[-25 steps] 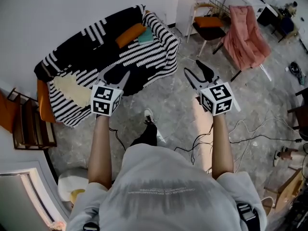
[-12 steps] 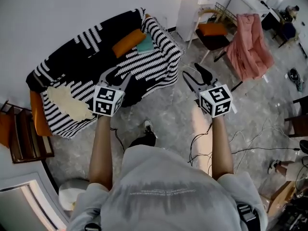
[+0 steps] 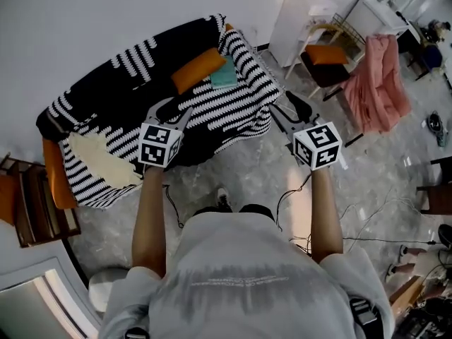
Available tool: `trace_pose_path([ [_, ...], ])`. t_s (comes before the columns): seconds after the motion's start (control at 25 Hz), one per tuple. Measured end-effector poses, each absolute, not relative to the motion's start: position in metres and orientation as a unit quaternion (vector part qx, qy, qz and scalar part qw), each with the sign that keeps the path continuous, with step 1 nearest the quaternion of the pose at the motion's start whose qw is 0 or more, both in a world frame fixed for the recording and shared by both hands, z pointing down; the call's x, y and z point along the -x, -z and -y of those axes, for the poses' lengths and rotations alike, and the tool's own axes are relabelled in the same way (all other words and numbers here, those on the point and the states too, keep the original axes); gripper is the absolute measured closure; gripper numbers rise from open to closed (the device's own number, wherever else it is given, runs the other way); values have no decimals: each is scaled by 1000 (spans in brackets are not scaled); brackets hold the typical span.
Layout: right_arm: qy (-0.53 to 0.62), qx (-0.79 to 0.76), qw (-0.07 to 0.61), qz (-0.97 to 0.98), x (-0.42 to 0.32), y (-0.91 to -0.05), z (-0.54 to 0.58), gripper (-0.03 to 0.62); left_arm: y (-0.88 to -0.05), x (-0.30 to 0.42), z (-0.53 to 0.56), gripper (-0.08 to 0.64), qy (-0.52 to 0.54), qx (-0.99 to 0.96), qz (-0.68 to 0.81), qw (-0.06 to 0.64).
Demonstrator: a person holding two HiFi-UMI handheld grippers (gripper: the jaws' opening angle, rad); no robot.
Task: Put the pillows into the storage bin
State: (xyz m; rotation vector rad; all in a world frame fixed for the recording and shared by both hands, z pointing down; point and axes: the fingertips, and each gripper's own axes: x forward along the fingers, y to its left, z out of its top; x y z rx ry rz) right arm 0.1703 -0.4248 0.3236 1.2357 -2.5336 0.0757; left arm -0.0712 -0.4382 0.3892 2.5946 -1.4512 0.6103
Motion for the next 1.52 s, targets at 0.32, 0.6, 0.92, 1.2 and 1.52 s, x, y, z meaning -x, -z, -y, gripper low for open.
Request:
trace_pose_path([
  [0.32, -43, -427, 174, 887, -154, -344, 462, 360, -414, 82, 467, 365, -213, -855, 466, 78],
  [0.6, -54, -419, 183, 888, -149, -362, 504, 360, -430, 88, 503, 365, -223, -851, 467, 92],
  [0.92, -67, -410, 185, 891, -153, -383, 579, 360, -451, 88, 571, 366, -239, -842, 471, 112],
  [1.2, -97, -401, 191, 891, -162, -418, 667, 360, -482, 68, 660, 365, -256, -838, 464, 134],
  [1.52, -136, -382, 218, 888, -170, -483, 792, 360, -548, 32, 791, 356, -301, -832, 430, 176],
])
